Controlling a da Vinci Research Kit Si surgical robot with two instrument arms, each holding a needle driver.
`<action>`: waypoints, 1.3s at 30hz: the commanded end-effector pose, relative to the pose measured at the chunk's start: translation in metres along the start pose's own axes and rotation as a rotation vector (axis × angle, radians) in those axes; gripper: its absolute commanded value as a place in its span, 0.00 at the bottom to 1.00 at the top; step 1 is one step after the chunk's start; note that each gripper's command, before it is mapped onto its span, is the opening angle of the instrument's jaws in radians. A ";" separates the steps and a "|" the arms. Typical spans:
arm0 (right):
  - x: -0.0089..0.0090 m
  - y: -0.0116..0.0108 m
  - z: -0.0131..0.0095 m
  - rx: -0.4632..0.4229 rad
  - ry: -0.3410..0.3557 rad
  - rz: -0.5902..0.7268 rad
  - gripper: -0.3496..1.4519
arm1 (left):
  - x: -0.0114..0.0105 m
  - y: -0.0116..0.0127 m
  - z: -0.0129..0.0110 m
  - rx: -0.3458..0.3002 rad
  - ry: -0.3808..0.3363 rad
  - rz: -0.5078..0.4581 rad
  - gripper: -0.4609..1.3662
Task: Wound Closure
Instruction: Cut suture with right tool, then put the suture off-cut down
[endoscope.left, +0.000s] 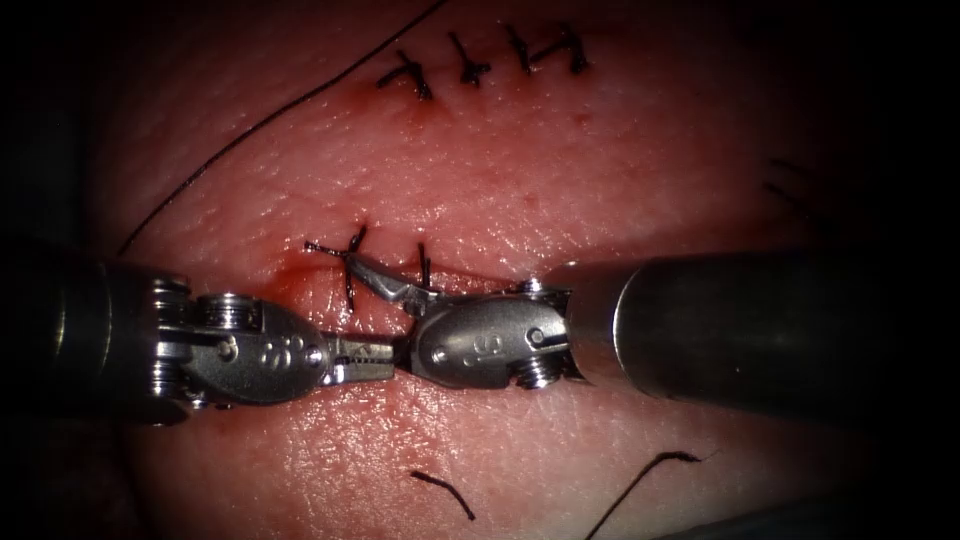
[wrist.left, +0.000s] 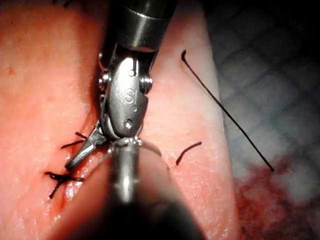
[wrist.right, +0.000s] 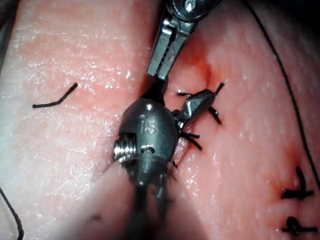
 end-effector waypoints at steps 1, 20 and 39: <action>0.0000 0.0001 0.0001 0.003 0.000 0.001 0.89 | 0.0000 0.0000 -0.0001 -0.003 -0.001 0.002 0.06; -0.0001 0.0003 -0.0001 0.049 -0.077 -0.003 0.00 | 0.0001 0.0002 -0.0001 -0.005 -0.001 0.005 0.06; -0.0010 0.0030 -0.0129 -0.023 -0.097 0.008 0.71 | 0.0020 0.0045 0.0007 -0.164 0.144 0.127 0.06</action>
